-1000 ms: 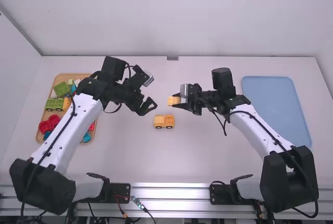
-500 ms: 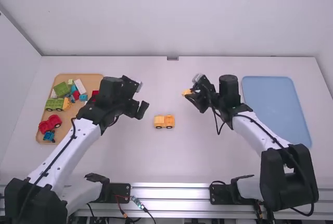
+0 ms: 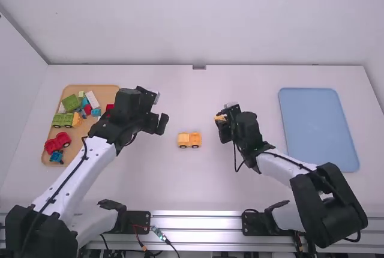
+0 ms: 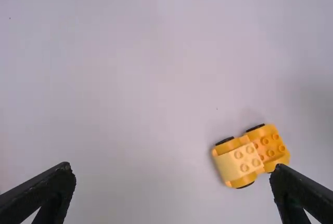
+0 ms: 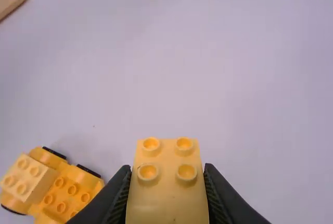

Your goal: Assemble lego blocks to make yellow taxi

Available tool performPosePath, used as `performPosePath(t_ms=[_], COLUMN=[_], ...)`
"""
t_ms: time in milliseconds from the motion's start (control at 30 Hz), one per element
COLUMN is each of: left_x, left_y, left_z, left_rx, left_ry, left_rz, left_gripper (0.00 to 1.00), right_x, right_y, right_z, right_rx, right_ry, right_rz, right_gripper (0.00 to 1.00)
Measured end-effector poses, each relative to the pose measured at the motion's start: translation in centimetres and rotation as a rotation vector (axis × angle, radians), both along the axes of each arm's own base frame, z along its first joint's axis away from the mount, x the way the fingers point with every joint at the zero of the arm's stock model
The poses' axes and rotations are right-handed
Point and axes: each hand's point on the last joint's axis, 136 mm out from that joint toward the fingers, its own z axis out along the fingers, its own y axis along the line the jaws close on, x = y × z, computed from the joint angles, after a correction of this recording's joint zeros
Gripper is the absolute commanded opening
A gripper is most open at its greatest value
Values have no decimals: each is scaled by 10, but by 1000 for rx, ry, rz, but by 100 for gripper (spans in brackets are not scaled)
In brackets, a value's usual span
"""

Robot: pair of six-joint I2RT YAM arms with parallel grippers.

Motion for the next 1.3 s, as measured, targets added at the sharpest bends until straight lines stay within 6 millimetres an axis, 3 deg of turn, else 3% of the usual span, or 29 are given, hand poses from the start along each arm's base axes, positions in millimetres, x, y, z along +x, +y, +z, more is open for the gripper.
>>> performPosePath(t_ms=[233,667,1000,1300], left_x=[3,4,4,4], left_y=[0,0,0,0], left_z=[3,4,4,4], left_rx=[-10,-33,-33,-33], left_ry=[-12,-11,-10,-10], left_rz=[16,39,38,38], left_gripper=[99,99,99,99], right_x=[-19,-40,-38,-40], right_y=[-23,-54,-53,-49], right_z=[-27,-56,-57,-80], right_rx=[8,-17,-6,-19], right_ry=[21,85,72,112], right_rz=[-141,-278,-281,-276], right_gripper=[0,0,0,0])
